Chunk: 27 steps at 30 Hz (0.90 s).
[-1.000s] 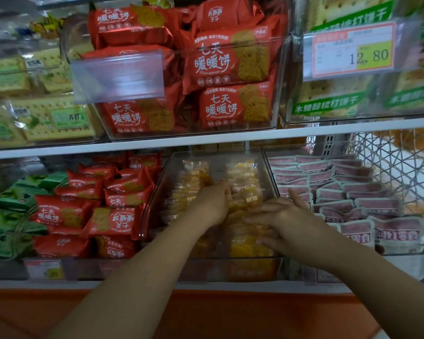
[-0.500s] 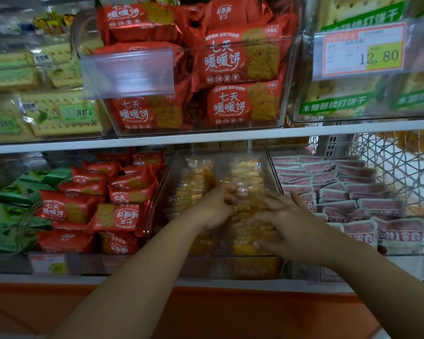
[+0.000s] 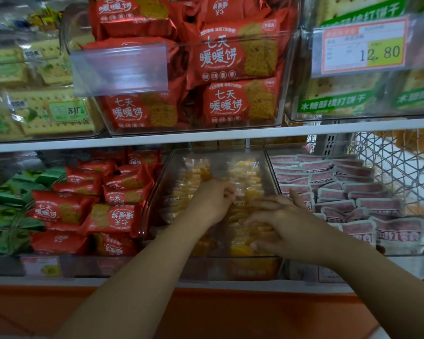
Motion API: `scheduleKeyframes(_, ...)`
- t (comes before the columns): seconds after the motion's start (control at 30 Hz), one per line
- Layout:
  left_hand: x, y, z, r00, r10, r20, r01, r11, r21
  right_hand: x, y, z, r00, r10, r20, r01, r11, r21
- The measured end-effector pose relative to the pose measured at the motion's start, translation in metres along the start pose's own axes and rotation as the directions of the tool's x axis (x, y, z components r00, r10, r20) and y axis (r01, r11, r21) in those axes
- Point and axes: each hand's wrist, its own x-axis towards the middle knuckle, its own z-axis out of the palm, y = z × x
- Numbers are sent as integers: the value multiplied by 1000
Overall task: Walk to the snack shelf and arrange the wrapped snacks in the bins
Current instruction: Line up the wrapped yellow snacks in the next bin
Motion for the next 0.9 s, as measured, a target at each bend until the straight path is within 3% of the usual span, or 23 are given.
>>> scheduleKeyframes(0.17,11,2,2,998,29,-59,-18,983,183,-1,1,1,1000,-4,-2,4,1000,-6)
scheduleKeyframes(0.43,24,-2,5,994,-112,-15,112,993,28,0,3,0,1000,-12,-1,12,1000,-18)
scheduleKeyframes(0.57,23,4,7,993,-116,7,115,989,98,0,3,1,1000,-14,-5,14,999,-29)
scheduleKeyframes(0.77,30,10,9,973,-169,156,144,976,162,-1,3,0,1000,-13,-10,13,999,-30)
scheduleKeyframes(0.9,25,11,2,921,-178,347,169,984,58,0,3,-1,1000,-13,-1,13,1000,-27)
